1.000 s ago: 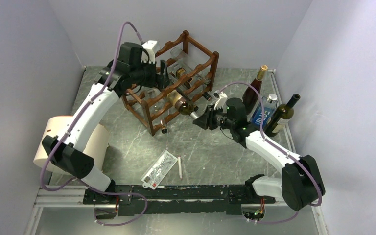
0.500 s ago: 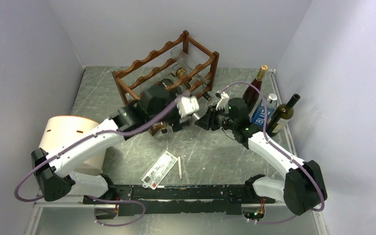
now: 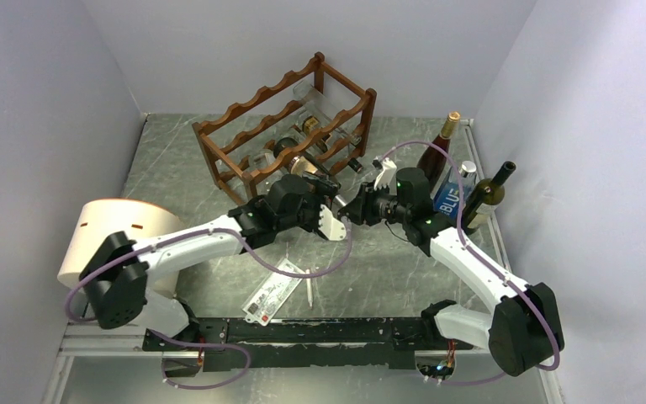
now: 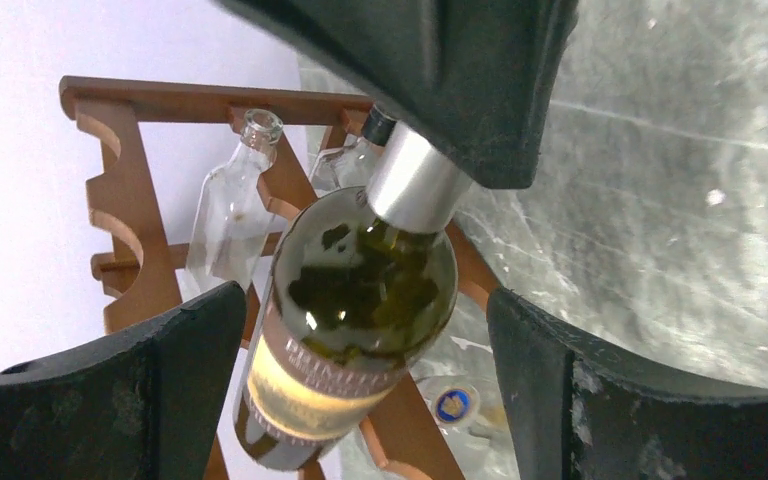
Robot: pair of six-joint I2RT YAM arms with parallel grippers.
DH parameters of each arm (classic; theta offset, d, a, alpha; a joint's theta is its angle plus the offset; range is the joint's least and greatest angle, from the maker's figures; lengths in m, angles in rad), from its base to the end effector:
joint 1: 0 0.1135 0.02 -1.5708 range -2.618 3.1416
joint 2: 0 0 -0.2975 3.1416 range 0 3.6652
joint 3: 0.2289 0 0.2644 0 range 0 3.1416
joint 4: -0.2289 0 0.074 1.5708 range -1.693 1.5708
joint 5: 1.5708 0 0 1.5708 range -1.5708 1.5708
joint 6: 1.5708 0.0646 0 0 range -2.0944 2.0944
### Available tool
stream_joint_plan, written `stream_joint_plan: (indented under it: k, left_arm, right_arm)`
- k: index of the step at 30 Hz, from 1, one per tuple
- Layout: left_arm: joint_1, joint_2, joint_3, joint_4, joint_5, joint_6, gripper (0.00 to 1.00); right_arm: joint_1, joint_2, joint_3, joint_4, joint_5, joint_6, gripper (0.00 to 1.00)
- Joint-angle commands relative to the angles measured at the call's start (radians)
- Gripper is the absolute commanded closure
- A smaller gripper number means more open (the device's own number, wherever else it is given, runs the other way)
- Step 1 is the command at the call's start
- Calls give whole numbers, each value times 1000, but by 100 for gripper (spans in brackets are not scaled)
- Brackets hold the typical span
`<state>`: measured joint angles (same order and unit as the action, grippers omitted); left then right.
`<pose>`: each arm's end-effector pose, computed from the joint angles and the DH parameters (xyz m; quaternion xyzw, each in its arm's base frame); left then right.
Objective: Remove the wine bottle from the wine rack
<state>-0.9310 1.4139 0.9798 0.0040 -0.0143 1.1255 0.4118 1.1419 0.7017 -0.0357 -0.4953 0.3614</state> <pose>0.2147 -0.2869 0.2957 0.7188 0.4379 0.0584 0.5368 0.2361 0.1366 0.2687 -0.1484 0.8243 0.3841 0.3885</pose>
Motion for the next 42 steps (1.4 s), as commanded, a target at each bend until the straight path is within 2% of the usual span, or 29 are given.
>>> stream_joint_plan:
  k: [1,12,17,19,21,24,25,31,34,35,36,42]
  left_arm:
    - [19,83,-1,199,-53,177,7]
    - [61,226,58,229,-72,274,7]
    - [63,253,48,318,-89,337,1]
    - [62,259,25,381,-106,376,14]
    - [59,263,-7,454,-129,417,33]
    - [49,260,-45,544,-155,455,46]
    - [47,256,-53,558,-163,460,49]
    - [22,235,-75,560,-191,450,61]
    - [10,231,-89,573,-195,439,66]
    - [7,231,-91,575,-199,434,68]
    - [4,231,-92,574,-201,427,70]
    - [-34,230,-93,572,-225,419,78]
  right_arm:
    - [-15,-19,46,-18,-24,-18,100]
    - [-19,-28,51,-52,-67,-24,100]
    - [-19,-32,51,-77,-77,-34,100]
    - [-20,-39,52,-93,-71,-44,100]
    - [-21,-50,52,-105,-63,-51,100]
    - [-21,-69,48,-117,-57,-60,100]
    - [-21,-75,50,-124,-53,-62,96]
    - [-22,-118,78,-213,30,-79,58]
    - [-22,-163,108,-272,102,-87,30]
    - [-23,-180,119,-290,127,-88,14]
    - [-25,-195,133,-305,151,-90,3]
    - [-37,-256,251,-424,353,-103,0]
